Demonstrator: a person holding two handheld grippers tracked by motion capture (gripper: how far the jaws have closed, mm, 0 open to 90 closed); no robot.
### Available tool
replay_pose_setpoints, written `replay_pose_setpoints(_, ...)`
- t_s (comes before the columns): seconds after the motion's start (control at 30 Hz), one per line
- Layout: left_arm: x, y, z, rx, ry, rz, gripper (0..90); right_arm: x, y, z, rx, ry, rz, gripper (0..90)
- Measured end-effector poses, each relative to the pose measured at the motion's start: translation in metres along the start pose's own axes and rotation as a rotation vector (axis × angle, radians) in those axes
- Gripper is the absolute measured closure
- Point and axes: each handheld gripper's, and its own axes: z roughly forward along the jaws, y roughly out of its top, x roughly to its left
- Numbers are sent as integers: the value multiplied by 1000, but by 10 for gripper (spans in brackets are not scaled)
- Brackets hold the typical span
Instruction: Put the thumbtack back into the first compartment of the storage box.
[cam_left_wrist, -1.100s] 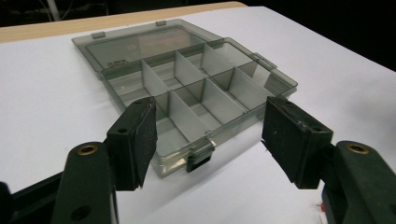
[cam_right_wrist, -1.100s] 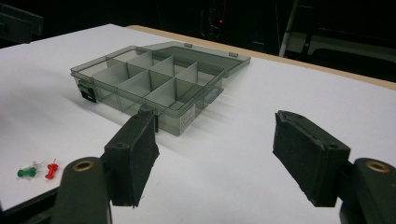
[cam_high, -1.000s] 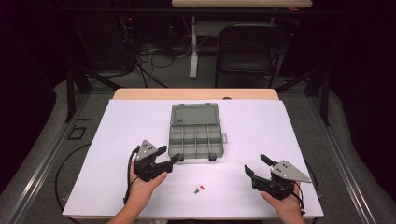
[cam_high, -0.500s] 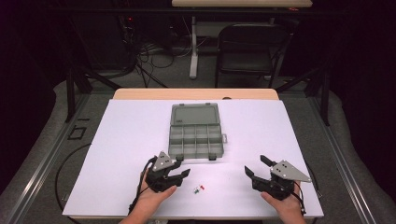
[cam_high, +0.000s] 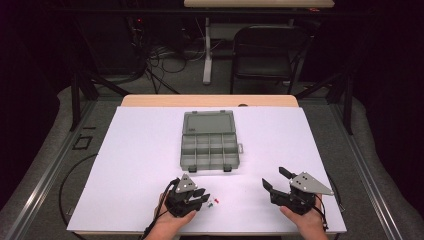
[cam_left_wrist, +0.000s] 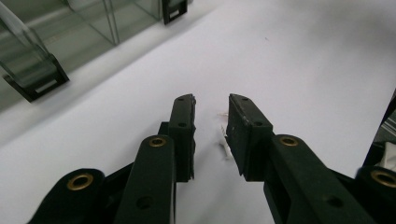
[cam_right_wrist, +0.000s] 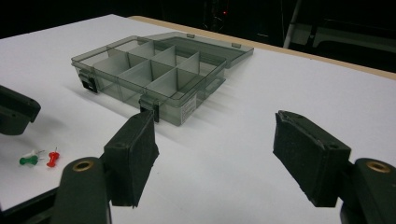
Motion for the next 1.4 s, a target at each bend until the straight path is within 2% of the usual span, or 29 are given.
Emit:
replay_pose_setpoints(0.03,0,-2,3,16,-23,-22,726,0,0,0,1,1,-1,294)
replay_pose_setpoints(0.13,-1,-4,7,28,-41,-32,742,0,0,0,4,3,3,294)
replay_pose_setpoints(0.23,-2,-4,10,42,-34,-23,749,0,0,0,4,2,2,294)
replay_pose_setpoints(0.37,-2,-5,13,50,-49,-37,780,0,0,0,6,3,2,294)
replay_pose_setpoints(0.53,-2,-6,15,54,-41,-36,785,0,0,0,5,3,-1,293)
replay_pose_setpoints(0.57,-2,-7,16,59,-44,-52,785,0,0,0,5,3,-2,293)
replay_pose_setpoints(0.67,-1,-8,17,60,-51,-58,791,0,0,0,5,4,-1,293)
replay_pose_setpoints(1.2,-6,-9,18,61,-3,-9,817,1,0,0,14,3,-5,292)
replay_pose_setpoints(1.3,-9,-10,18,55,17,16,819,0,-1,1,21,0,-5,291)
replay_pose_setpoints(1.4,-10,-10,19,51,26,24,819,1,-1,1,23,0,-5,291)
